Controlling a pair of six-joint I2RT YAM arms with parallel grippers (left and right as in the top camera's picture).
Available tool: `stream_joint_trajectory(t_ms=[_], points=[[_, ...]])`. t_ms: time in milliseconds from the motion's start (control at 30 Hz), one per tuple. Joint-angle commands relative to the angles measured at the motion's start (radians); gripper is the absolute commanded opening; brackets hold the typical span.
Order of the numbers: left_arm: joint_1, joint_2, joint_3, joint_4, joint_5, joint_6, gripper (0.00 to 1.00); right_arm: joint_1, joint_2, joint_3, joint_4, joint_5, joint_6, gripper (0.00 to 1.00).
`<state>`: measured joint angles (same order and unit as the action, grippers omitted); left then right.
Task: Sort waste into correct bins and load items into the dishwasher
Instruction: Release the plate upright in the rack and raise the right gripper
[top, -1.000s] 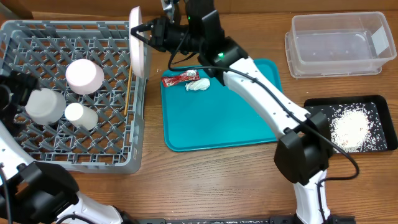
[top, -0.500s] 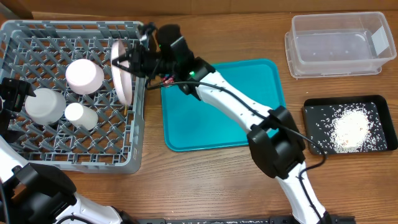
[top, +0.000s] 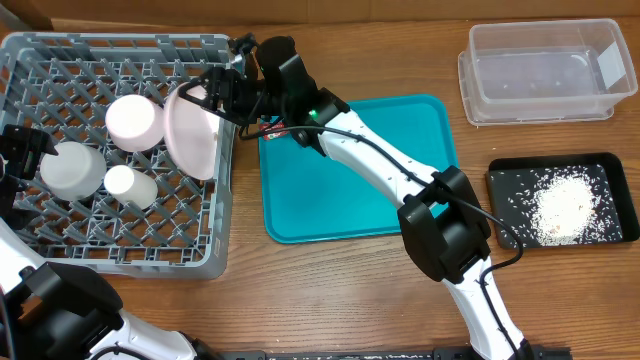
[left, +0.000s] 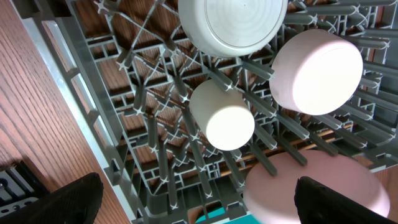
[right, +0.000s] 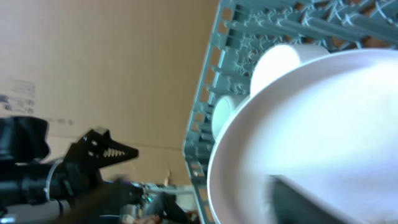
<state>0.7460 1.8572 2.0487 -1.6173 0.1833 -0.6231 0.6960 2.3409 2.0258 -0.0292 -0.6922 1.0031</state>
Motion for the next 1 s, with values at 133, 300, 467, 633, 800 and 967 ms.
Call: stream_joint_trajectory(t_ms=[133,300,467,633,800,967], points=[[-0.049,0.006,0.0,-0.006,0.001,0.019,1.0,-0.071,-0.09,0.254,-0.347,0.035,-0.221,0.99],[-0.132,0.006,0.0,-0.002,0.027,0.078,1.0,-0.189,-0.187,0.401,-0.684,0.119,-0.335,1.0],[-0.254,0.006,0.0,0.01,0.175,0.249,1.0,-0.381,-0.296,0.451,-0.959,0.146,-0.404,1.0],[-0.457,0.006,0.0,0.018,0.306,0.414,1.0,-0.601,-0.344,0.451,-1.224,0.145,-0.421,1.0],[-0.718,0.006,0.0,0.063,0.299,0.421,0.93,-0.77,-0.336,0.447,-1.46,0.254,-0.458,1.0],[-0.97,0.013,0.0,0.154,0.188,0.379,0.87,-0.866,-0.336,0.447,-1.585,0.49,-0.458,0.99]])
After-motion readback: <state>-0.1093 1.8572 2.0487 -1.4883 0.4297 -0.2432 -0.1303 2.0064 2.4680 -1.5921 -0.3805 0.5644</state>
